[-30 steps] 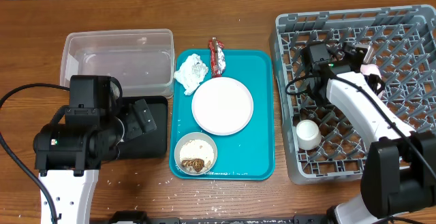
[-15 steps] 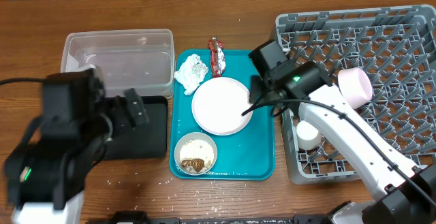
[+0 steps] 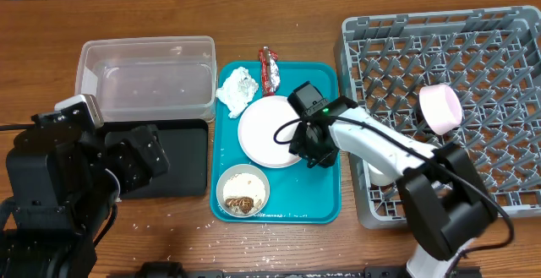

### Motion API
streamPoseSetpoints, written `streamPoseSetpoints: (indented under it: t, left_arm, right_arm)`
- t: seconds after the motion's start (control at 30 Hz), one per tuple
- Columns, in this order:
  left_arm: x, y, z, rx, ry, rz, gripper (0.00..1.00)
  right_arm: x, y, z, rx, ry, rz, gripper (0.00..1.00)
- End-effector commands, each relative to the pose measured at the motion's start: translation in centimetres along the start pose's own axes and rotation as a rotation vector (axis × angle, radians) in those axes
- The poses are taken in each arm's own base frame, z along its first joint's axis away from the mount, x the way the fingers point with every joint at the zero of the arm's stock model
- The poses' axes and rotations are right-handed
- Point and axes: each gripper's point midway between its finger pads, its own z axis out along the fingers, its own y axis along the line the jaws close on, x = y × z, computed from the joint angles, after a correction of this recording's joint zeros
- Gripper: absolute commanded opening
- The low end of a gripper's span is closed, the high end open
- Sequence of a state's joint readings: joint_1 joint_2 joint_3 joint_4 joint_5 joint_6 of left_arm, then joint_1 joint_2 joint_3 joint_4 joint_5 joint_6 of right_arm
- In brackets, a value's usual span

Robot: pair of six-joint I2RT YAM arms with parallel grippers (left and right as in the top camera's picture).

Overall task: Sort waste into correct bins and load items into the dishwasher
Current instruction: 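Grasp the pink bowl with the right gripper and lift it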

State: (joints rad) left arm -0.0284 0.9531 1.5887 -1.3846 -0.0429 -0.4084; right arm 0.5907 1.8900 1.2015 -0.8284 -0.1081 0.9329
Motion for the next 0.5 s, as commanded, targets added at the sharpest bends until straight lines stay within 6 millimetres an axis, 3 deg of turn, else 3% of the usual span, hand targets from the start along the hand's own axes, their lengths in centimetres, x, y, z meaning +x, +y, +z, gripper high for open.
streamPoseSetpoints:
  t: [0.0,0.03,0.3,0.43,0.47]
  left_arm:
    - [-0.1,0.2,-0.1,-0.013,-0.01,0.03,1.0]
    - [-0.1,0.2,-0.1,-0.013,-0.01,0.03,1.0]
    - [-0.1,0.2,-0.1,-0.013,-0.01,0.03,1.0]
    - [-0.1,0.2,-0.1,-0.013,-0.01,0.03,1.0]
    - [-0.1,0.2,-0.1,-0.013,-0.01,0.03,1.0]
  right_arm:
    - [-0.3,0.0,1.1,0.003,0.003,0.045,0.12]
    - [-0.5,-0.1,1.1,0.006,-0.009,0.046,0.04]
    - [-4.1,0.7,-4.2,-0.043,-0.181,0.05,0.04]
    - [-5.9,1.4,-10.2,-0.076,-0.35,-0.065,0.04]
    - [-6.3,1.6,-13.1,-0.1,-0.424,-0.133,0.04]
